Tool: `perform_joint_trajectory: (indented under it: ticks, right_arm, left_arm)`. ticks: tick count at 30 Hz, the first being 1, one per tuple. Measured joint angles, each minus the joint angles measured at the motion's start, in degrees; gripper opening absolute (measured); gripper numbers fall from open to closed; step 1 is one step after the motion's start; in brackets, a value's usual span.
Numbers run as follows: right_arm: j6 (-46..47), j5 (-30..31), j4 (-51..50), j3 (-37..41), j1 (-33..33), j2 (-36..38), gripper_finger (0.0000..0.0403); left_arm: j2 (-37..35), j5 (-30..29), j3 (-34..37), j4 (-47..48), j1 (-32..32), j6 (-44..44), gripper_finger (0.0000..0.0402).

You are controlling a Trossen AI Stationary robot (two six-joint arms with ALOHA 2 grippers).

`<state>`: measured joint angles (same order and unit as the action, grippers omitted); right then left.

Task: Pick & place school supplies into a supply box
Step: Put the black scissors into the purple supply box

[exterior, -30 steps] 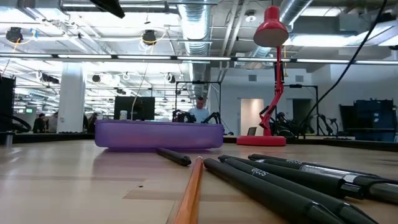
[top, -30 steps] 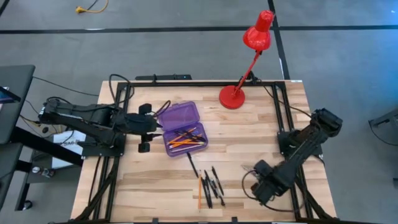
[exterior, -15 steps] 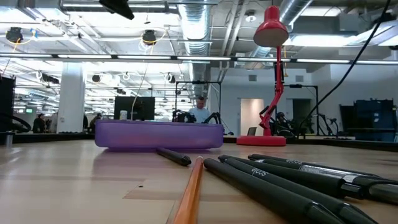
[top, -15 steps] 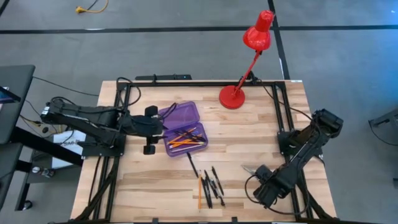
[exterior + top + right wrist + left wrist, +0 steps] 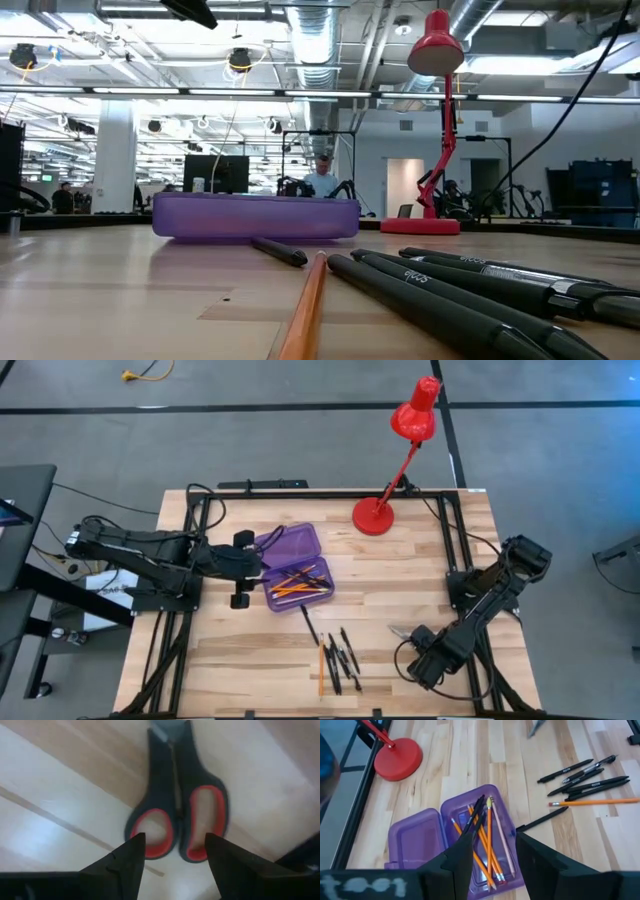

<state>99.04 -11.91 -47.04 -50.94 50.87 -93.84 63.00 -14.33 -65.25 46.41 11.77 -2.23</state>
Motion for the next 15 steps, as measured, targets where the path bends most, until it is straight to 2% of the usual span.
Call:
perform_joint_trajectory:
  ticks: [6,15]
  right_arm:
    - [-0.1,0.0,2.8,2.9,-1.1,0.0,0.0174]
    - [-5.1,-2.3,6.2,5.2,-5.2,-0.1,0.0116]
  left_arm:
    - [0.0,-0.3,0.0,-0.1,-0.5,0.3,0.0137]
    - [0.0,-0.3,0.0,-1.0,-1.6,1.1,0.0137]
